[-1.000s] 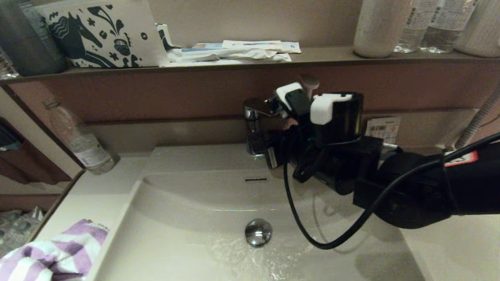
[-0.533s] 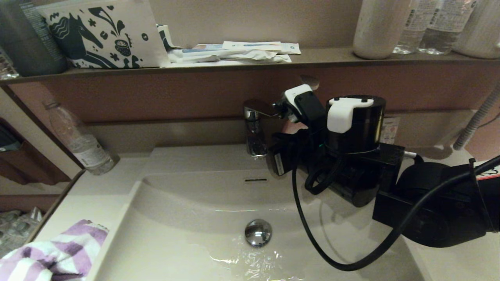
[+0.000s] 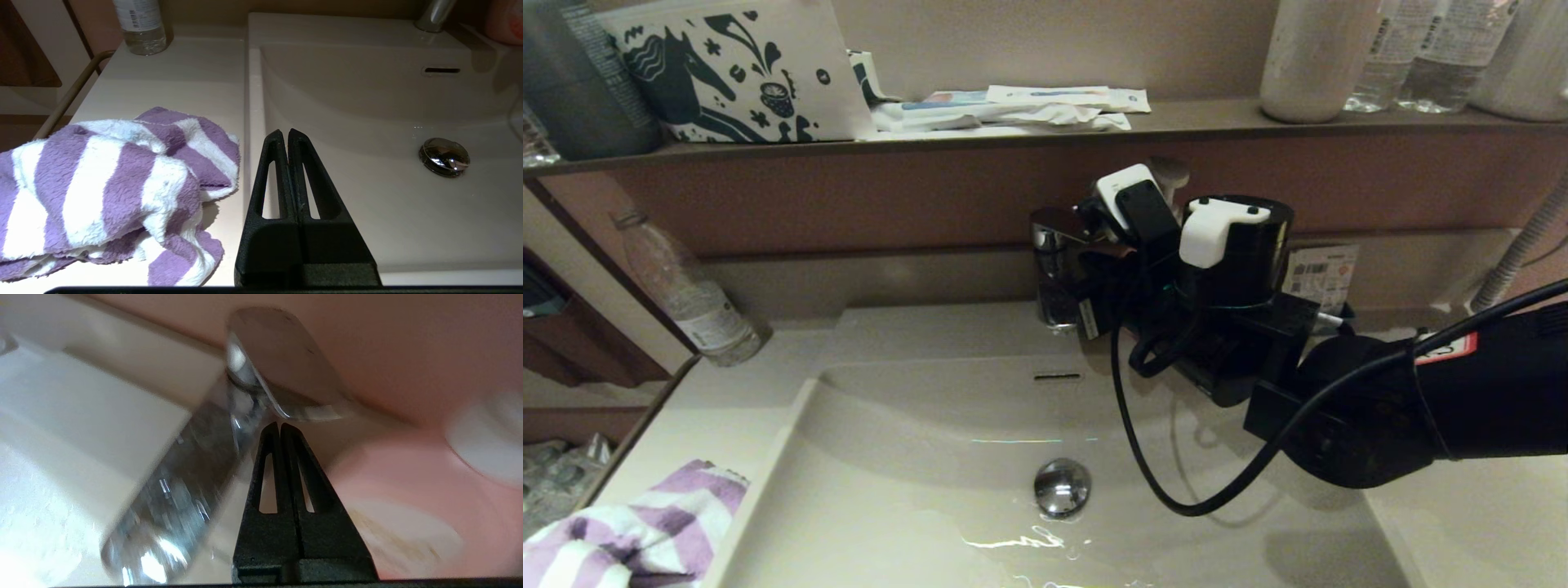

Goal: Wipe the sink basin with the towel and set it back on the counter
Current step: Turn on the faucet

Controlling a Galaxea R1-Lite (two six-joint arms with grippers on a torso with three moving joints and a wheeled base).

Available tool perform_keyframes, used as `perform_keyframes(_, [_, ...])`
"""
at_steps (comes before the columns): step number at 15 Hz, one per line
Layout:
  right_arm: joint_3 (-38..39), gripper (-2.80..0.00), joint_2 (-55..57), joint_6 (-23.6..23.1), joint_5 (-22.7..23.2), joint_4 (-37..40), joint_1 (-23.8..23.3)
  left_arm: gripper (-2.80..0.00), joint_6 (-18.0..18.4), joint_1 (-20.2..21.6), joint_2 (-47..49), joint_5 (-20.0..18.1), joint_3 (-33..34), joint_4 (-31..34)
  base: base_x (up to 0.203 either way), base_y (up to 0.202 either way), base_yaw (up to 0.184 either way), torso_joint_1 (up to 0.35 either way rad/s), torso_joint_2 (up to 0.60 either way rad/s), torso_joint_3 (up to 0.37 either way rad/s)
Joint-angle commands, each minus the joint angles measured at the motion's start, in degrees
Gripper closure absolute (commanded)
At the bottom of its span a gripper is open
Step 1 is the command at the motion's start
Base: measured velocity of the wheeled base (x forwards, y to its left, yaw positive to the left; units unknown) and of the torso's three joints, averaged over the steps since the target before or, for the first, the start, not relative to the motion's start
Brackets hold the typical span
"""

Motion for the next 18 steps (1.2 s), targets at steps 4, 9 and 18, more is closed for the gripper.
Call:
perform_keyframes(4, [-3.3, 0.0, 3.8, -1.2, -1.0, -0.4, -0.6, 0.0, 0.0, 0.0, 0.0, 0.0, 0.0, 0.0, 0.0, 0.0, 0.0, 0.0, 0.0, 0.0])
perform_keyframes(9, [-10.7, 0.0, 5.4, -1.7, -1.2, -0.6, -0.7, 0.0, 0.0, 0.0, 0.0, 0.0, 0.0, 0.0, 0.0, 0.0, 0.0, 0.0, 0.0, 0.0])
perform_keyframes(18, [-14.6, 0.0, 5.0, -2.6, -1.4, -0.4, -0.8, 0.0, 0.0, 0.0, 0.0, 0.0, 0.0, 0.0, 0.0, 0.0, 0.0, 0.0, 0.0, 0.0])
